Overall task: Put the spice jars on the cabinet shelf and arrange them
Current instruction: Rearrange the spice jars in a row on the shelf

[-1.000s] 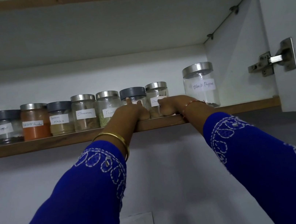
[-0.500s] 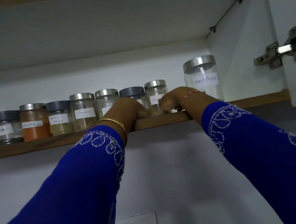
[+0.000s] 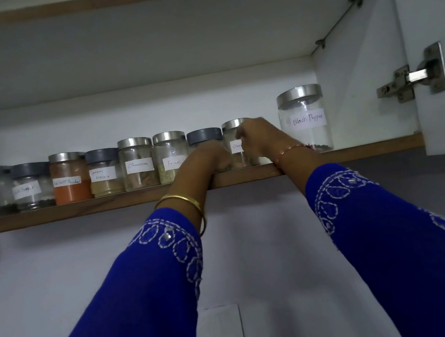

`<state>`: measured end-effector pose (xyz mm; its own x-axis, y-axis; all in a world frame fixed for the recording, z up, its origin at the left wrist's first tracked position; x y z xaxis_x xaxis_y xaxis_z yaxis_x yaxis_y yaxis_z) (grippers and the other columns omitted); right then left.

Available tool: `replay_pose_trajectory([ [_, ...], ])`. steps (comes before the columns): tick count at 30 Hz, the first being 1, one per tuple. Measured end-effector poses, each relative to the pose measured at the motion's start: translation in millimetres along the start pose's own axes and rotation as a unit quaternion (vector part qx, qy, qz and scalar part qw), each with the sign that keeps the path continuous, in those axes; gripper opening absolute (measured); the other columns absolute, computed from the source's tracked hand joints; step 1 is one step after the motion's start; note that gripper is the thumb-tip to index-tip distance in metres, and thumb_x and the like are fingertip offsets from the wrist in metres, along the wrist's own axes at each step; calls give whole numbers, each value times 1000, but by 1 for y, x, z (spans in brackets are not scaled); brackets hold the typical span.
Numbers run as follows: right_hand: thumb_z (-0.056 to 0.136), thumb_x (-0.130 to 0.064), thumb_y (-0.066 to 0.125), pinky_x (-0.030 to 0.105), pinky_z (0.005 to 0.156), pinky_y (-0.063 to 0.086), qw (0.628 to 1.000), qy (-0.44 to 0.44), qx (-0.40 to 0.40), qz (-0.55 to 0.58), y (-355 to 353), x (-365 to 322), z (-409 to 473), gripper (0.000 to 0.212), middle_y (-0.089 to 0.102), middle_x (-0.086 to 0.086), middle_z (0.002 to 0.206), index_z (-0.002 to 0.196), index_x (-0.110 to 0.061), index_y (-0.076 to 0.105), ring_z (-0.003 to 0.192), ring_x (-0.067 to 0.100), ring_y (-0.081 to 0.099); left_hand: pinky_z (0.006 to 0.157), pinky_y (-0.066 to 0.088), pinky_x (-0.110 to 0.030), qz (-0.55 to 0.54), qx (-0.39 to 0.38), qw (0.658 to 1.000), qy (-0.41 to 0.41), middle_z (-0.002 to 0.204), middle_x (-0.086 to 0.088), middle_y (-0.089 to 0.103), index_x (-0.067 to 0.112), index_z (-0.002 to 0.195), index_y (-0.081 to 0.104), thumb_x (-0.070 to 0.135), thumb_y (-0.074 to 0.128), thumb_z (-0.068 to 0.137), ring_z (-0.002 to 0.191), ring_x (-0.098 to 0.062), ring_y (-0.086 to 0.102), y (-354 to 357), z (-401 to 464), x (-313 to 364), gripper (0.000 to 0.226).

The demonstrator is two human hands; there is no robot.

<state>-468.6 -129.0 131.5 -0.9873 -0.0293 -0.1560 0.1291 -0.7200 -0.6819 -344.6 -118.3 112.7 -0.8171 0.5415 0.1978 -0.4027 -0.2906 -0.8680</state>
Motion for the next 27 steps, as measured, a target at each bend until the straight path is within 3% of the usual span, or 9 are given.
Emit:
replay_pose_trajectory([
  [2,85,6,43,36,92,48,997,-19,74,25,-43,-36,-35,32,65,16,112,108,0,65,106,31,59,93,41,-31,-65,50,997,10,130,-17,55,0,124,52,15,41,94,119,-30,52,-7,-7,-2,35],
  [5,82,6,43,36,86,51,986,-19,153,58,-60,-37,-50,32,69,19,104,102,2,67,101,31,61,91,44,-32,-122,121,984,44,123,-19,59,-1,120,56,9,39,92,113,-32,55,-20,-31,7,34],
  [10,85,3,43,22,75,44,952,-7,274,137,-92,-28,-94,27,69,17,98,97,3,68,92,26,63,102,41,-33,-176,147,969,90,132,-12,56,9,126,56,12,42,92,122,-26,51,-12,-56,24,37],
  [15,83,1,50,13,76,33,927,23,355,121,-119,5,-130,24,60,19,103,102,1,64,98,28,57,101,39,-29,-197,148,960,132,135,-11,54,10,128,54,13,42,93,124,-24,50,-4,-71,58,36],
  [18,82,-9,62,20,78,37,923,94,343,143,-119,34,-143,31,51,19,116,112,-2,56,106,29,53,104,37,-30,-198,138,957,161,137,-10,52,11,132,50,13,41,94,127,-23,48,4,-83,80,39],
  [21,79,-25,71,22,77,37,921,184,269,213,-104,58,-146,52,52,18,124,119,-1,49,110,27,54,104,35,-29,-160,120,963,182,141,-10,47,11,139,40,11,40,95,130,-23,43,11,-91,94,44],
  [27,76,-35,74,25,77,39,939,231,151,206,-98,60,-127,70,53,14,124,127,1,41,119,28,51,100,37,-33,-112,68,975,180,140,-14,46,10,143,30,13,38,96,128,-28,43,11,-86,94,47],
])
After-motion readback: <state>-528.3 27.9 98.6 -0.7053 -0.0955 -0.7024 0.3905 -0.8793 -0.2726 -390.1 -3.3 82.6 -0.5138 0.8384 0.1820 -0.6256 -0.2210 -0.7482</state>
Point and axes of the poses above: each hand's wrist, its own z-axis towards the middle knuckle, its own y-axis out of the palm, x = y × z, the point moved 6 cm from there along z, towards the middle knuckle
